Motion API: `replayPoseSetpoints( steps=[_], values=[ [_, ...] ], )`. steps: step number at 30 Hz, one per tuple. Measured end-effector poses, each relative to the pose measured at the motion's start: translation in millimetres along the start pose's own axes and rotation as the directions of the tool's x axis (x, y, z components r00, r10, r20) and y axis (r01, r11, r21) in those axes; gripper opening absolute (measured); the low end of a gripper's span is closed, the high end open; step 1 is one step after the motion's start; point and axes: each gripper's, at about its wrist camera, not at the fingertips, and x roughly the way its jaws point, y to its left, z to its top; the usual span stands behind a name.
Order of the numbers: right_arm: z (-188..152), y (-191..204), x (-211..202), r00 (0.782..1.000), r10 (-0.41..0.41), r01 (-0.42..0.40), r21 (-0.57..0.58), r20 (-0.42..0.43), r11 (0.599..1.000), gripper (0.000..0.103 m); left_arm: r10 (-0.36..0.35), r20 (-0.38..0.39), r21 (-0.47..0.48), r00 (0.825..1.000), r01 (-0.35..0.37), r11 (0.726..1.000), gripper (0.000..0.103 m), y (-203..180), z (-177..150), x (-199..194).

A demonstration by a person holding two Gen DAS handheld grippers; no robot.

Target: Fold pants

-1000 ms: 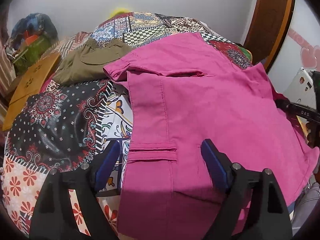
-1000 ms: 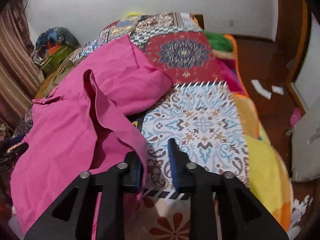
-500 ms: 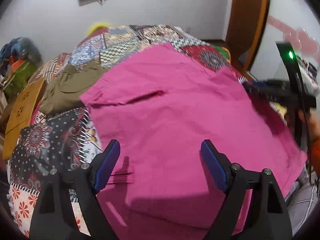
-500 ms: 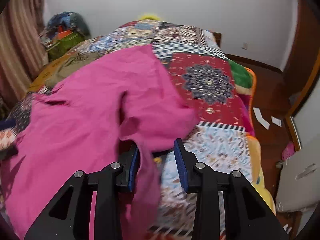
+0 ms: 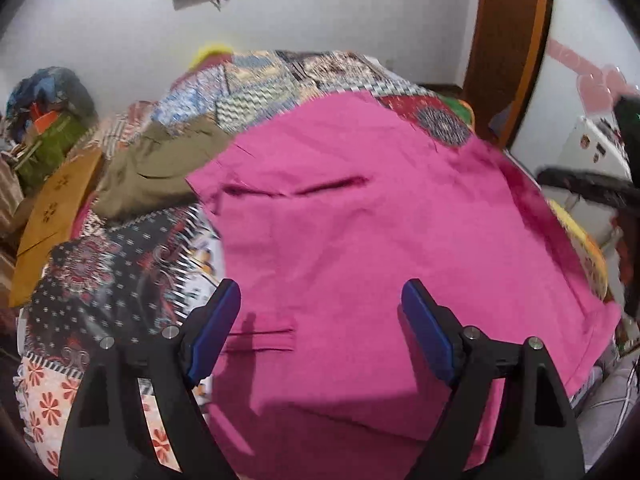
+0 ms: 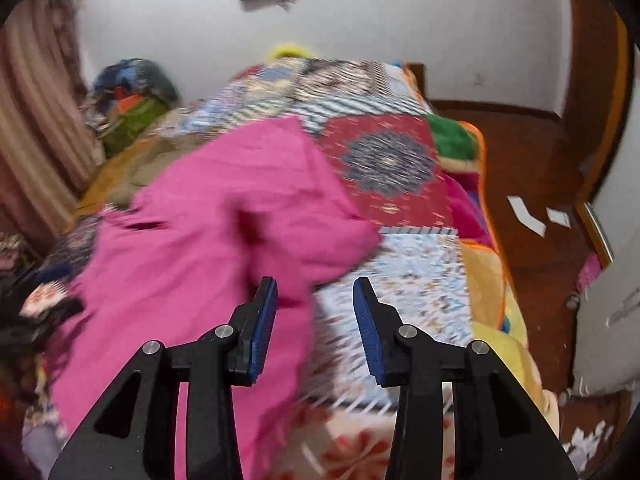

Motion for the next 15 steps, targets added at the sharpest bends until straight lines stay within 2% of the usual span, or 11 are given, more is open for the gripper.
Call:
replayPoseSetpoints(
  steps=[4, 8, 10, 14, 15],
  values=[
    [-14, 23, 3, 0.994, 0.095, -0.095, -0.007, -0.054, 0.995, 0.036, 0.004, 0.006, -0.059, 1.0, -0.004, 0.998, 0.083, 16, 4, -5],
    [-34, 31, 29, 0.982, 0.104, -0.106, 0.0, -0.157, 0.994, 0.036, -0.004, -0.017, -0.078, 1.0, 0.003, 0.997, 0.083, 20, -5, -5],
    [-40, 28, 38, 0.968, 0.151, -0.144, 0.048, -0.2, 0.988, 0.036, 0.012, -0.02, -0.07, 1.0, -0.014, 0.997, 0.083, 21, -11, -8],
    [-39, 24, 30, 0.941, 0.278, -0.261, 0.107, -0.192, 0.959, 0.039, 0.033, -0.016, -0.071, 0.999, -0.034, 0.997, 0.083, 24, -19, -14],
    [-39, 28, 28, 0.942, 0.277, -0.263, 0.096, -0.189, 0.96, 0.039, 0.037, -0.014, -0.077, 0.999, -0.038, 0.996, 0.083, 26, -20, -16]
  ],
)
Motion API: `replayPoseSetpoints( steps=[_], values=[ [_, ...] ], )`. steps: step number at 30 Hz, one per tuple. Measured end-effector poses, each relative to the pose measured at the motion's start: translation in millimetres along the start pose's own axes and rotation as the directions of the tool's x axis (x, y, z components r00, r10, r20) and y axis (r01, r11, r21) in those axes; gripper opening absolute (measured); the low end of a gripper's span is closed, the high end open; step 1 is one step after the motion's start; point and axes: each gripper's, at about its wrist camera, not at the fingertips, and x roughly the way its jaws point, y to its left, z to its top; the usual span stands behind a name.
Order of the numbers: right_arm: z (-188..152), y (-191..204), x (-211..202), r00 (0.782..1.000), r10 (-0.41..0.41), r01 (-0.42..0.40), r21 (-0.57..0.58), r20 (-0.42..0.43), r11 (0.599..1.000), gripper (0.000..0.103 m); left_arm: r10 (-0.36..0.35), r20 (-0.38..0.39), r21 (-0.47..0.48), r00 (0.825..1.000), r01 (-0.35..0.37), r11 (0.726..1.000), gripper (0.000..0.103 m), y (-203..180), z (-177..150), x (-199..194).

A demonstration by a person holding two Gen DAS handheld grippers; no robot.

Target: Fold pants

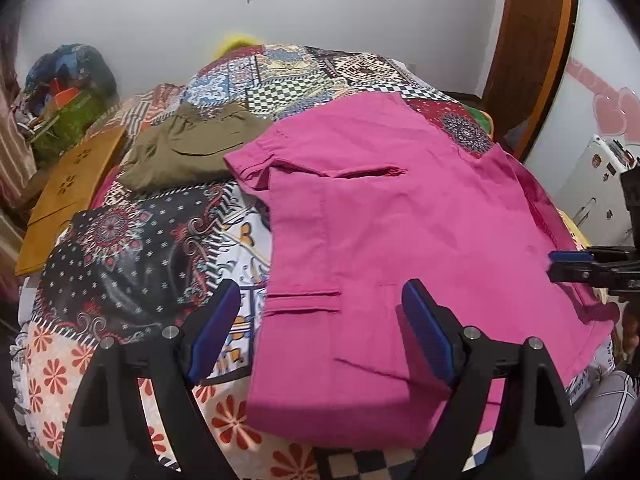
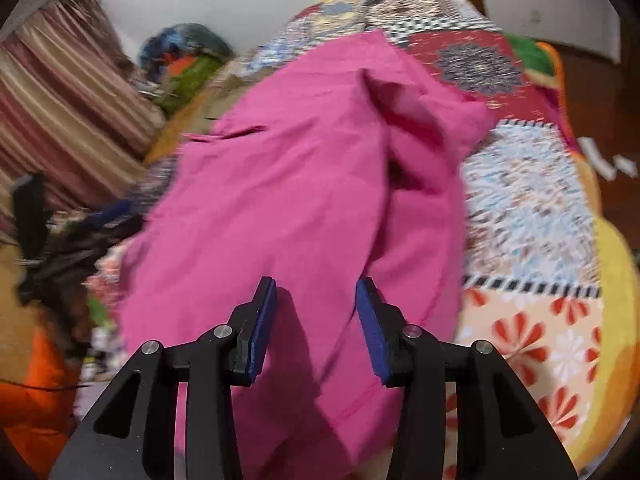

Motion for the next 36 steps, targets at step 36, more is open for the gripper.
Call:
replayPoseSetpoints(
  steps=[36],
  values=[
    [5, -12, -15, 0.98, -0.138, 0.139, 0.0, 0.141, 0.99, 0.044, -0.029, -0.011, 0.023, 1.0, 0.029, 0.999, 0.084, -21, -7, -9]
  ],
)
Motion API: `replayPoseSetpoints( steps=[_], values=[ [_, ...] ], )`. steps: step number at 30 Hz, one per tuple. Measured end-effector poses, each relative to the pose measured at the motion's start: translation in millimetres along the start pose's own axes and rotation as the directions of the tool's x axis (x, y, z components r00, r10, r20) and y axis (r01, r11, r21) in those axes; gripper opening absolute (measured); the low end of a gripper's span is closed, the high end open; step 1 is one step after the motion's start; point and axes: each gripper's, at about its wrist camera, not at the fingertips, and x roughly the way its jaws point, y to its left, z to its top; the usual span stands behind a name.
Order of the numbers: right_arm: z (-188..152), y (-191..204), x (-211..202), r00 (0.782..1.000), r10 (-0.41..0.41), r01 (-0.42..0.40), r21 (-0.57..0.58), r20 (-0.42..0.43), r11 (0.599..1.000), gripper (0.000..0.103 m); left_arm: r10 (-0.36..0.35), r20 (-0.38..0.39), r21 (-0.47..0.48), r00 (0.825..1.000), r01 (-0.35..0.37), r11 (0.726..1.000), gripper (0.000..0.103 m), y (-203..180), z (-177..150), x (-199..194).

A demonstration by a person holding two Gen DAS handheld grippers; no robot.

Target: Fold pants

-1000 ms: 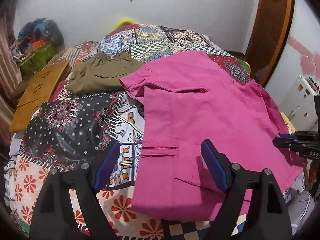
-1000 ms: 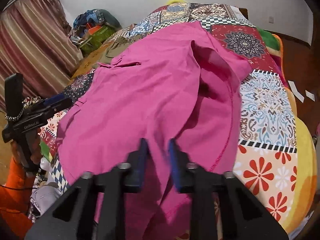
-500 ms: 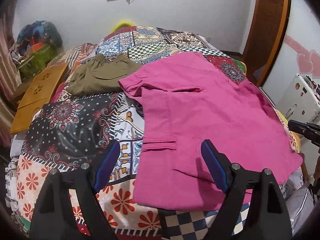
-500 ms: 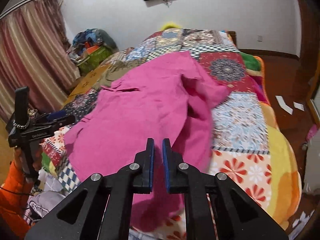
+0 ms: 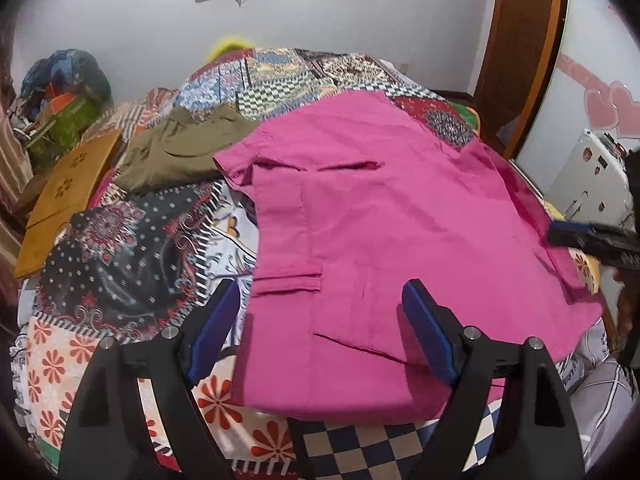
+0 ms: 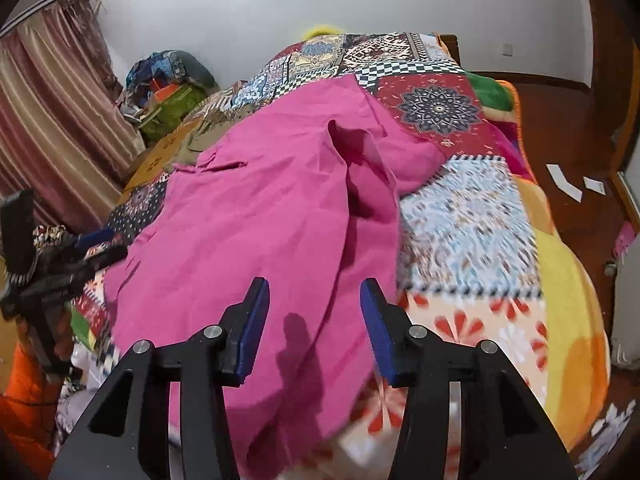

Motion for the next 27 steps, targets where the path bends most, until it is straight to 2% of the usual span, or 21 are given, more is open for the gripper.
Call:
replayPoseSetpoints(
  steps=[4, 6, 8, 11, 17, 19, 22, 24, 25, 26, 27],
  values=[
    [17, -9, 35, 0.998, -0.001, 0.002, 0.02, -0.061, 1.0, 0.044, -0.015, -0.035, 0.006, 0.999, 0.015, 1.0, 0.084, -4, -7, 12],
    [18, -13, 45, 0.996, 0.03, -0.027, 0.038, -0.085, 0.999, 0.04, -0.014, -0.039, 0.008, 0.999, 0.015, 1.0, 0.084, -6, -10, 15],
    [17, -11, 47, 0.996, 0.031, -0.029, 0.025, -0.088, 0.999, 0.021, -0.023, -0.039, 0.0, 0.999, 0.023, 1.0, 0.084, -4, -10, 16],
    [14, -7, 34, 0.997, 0.043, -0.042, 0.01, -0.056, 0.999, 0.008, -0.033, -0.043, -0.012, 0.999, 0.032, 0.999, 0.084, -1, -7, 15],
    [5, 1, -8, 0.997, 0.064, -0.063, -0.032, 0.033, 0.997, 0.004, -0.022, -0.001, -0.001, 1.0, 0.022, 1.0, 0.084, -1, 7, 7],
    [3, 2, -15, 0.997, 0.072, -0.07, -0.032, 0.042, 0.997, 0.004, -0.014, 0.008, 0.005, 1.0, 0.014, 1.0, 0.084, -2, 13, 7],
    [8, 2, -9, 1.0, 0.01, -0.009, -0.046, 0.022, 0.999, 0.004, -0.002, 0.023, 0.01, 1.0, 0.002, 1.0, 0.084, -4, 21, 6],
    [12, -4, 3, 0.999, -0.026, 0.026, -0.021, -0.023, 0.999, 0.013, -0.008, 0.03, 0.007, 1.0, 0.008, 1.0, 0.084, -4, 24, 6],
    [15, -9, 9, 0.999, -0.017, 0.017, 0.002, -0.042, 1.0, 0.028, -0.007, 0.032, 0.003, 0.999, 0.006, 1.0, 0.084, -3, 26, 5],
    [16, -13, 13, 0.999, 0.014, -0.013, 0.024, -0.041, 1.0, 0.037, -0.003, 0.033, 0.001, 0.999, 0.003, 1.0, 0.084, -2, 26, 5],
    [19, -16, 17, 0.999, 0.031, -0.03, 0.043, -0.037, 0.999, 0.037, -0.001, 0.033, -0.001, 0.999, 0.001, 1.0, 0.084, -1, 26, 5]
  ],
)
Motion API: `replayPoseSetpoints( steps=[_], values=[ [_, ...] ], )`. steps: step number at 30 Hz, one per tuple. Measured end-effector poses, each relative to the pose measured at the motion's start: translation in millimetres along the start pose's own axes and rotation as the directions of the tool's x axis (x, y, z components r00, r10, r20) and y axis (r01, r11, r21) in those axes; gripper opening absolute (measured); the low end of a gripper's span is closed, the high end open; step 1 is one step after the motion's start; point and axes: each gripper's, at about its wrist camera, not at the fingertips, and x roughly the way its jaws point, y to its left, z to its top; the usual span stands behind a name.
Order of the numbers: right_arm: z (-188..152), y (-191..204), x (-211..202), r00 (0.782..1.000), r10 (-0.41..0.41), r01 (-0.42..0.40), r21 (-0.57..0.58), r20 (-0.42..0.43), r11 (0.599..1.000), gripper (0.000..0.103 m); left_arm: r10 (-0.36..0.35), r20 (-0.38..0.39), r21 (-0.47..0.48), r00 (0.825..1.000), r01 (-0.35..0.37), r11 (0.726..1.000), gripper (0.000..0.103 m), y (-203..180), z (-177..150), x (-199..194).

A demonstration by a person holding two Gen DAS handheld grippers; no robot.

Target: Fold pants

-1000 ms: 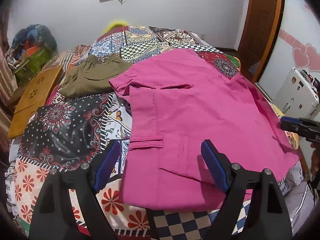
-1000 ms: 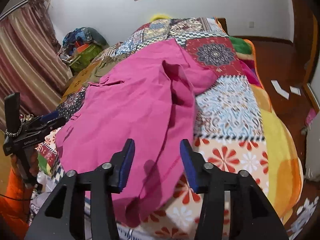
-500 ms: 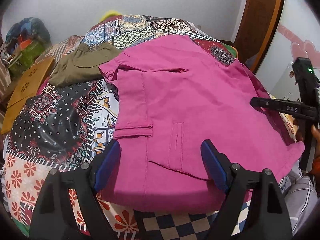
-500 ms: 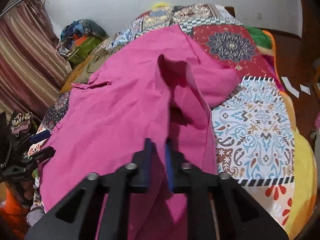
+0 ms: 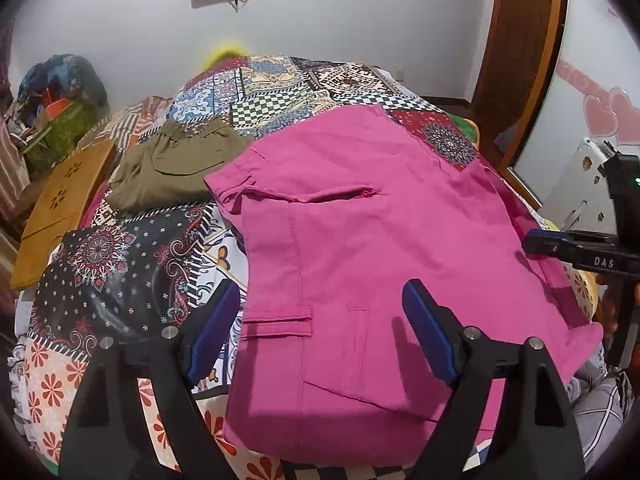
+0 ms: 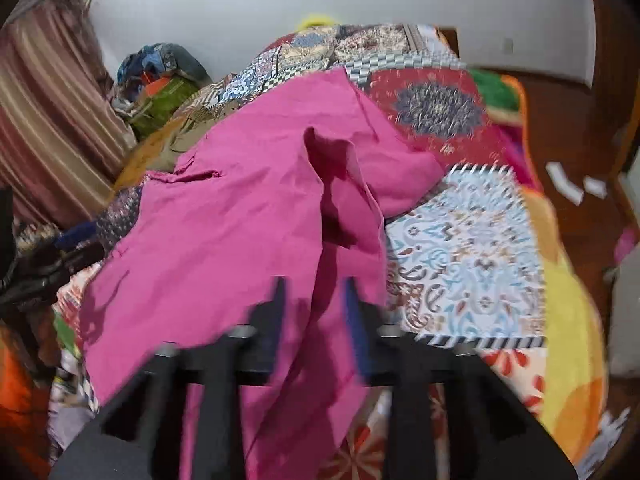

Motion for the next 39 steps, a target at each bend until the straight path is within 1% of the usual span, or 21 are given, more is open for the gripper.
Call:
replayPoseSetpoints(
  steps=[1, 3, 4, 6, 7, 11, 14, 16, 20, 25, 27, 29, 30, 33, 37, 39],
  values=[
    [3, -1, 4, 1.0, 0.009, -0.009, 0.006, -0.007, 1.0, 0.037, 0.001, -0.002, -0.004, 1.0, -0.001, 1.0, 0.084, 2, -1, 0],
    [9, -1, 16, 0.998, 0.053, -0.053, 0.007, -0.045, 0.999, 0.037, 0.005, -0.009, -0.01, 1.0, -0.005, 1.0, 0.084, 5, -2, 2],
    [12, 1, 22, 0.997, 0.061, -0.061, 0.006, -0.055, 0.998, 0.033, 0.009, -0.017, -0.015, 1.0, -0.01, 1.0, 0.084, 7, -2, 3],
    [14, 6, 30, 0.995, 0.066, -0.067, -0.016, -0.072, 0.998, 0.019, 0.013, -0.025, -0.022, 1.0, -0.013, 1.0, 0.084, 11, -4, 6],
    [15, 10, 33, 0.996, 0.05, -0.053, -0.04, -0.073, 0.998, 0.007, 0.014, -0.028, -0.027, 1.0, -0.015, 1.0, 0.084, 12, -4, 7],
    [10, 22, 21, 0.999, 0.032, -0.035, -0.105, -0.023, 0.994, 0.004, 0.014, -0.026, -0.034, 1.0, -0.015, 0.999, 0.084, 15, -3, 7],
    [7, 20, 3, 0.998, 0.051, -0.048, -0.107, 0.024, 0.993, 0.003, 0.017, -0.021, -0.027, 1.0, -0.018, 0.999, 0.084, 14, 1, 9],
    [6, 22, -11, 0.997, 0.05, -0.044, -0.109, 0.056, 0.993, 0.002, 0.014, -0.016, -0.026, 1.0, -0.015, 1.0, 0.084, 13, 3, 9],
    [7, 20, -27, 0.995, 0.038, -0.028, -0.109, 0.091, 0.994, 0.002, 0.006, -0.01, -0.017, 1.0, -0.006, 1.0, 0.084, 8, 8, 10],
    [7, 9, -18, 1.0, 0.011, -0.01, -0.066, 0.016, 0.998, 0.002, 0.007, -0.007, -0.011, 1.0, -0.008, 1.0, 0.084, 4, 10, 11],
    [8, 8, -15, 1.0, -0.002, 0.003, -0.064, 0.012, 0.998, 0.003, 0.009, -0.002, -0.007, 1.0, -0.009, 1.0, 0.084, 4, 10, 9],
    [12, 14, -14, 0.999, -0.033, 0.035, -0.091, 0.027, 0.995, 0.004, 0.016, 0.002, 0.003, 1.0, -0.016, 1.0, 0.084, 5, 13, 9],
    [14, 18, -14, 0.999, -0.031, 0.034, -0.104, 0.034, 0.994, 0.004, 0.022, 0.005, 0.01, 1.0, -0.022, 1.0, 0.084, 5, 15, 9],
    [26, 35, -12, 0.999, 0.002, 0.005, -0.15, 0.047, 0.989, 0.004, 0.033, 0.023, 0.029, 0.999, -0.034, 0.999, 0.084, 11, 25, 11],
    [51, 59, 10, 0.999, 0.028, -0.021, -0.214, 0.031, 0.977, 0.006, 0.004, 0.028, 0.008, 1.0, -0.004, 1.0, 0.083, 22, 41, 23],
    [63, 64, 30, 1.0, 0.006, -0.001, -0.233, 0.019, 0.972, 0.008, -0.017, 0.013, 0.006, 1.0, 0.017, 1.0, 0.075, 24, 48, 37]
  ],
)
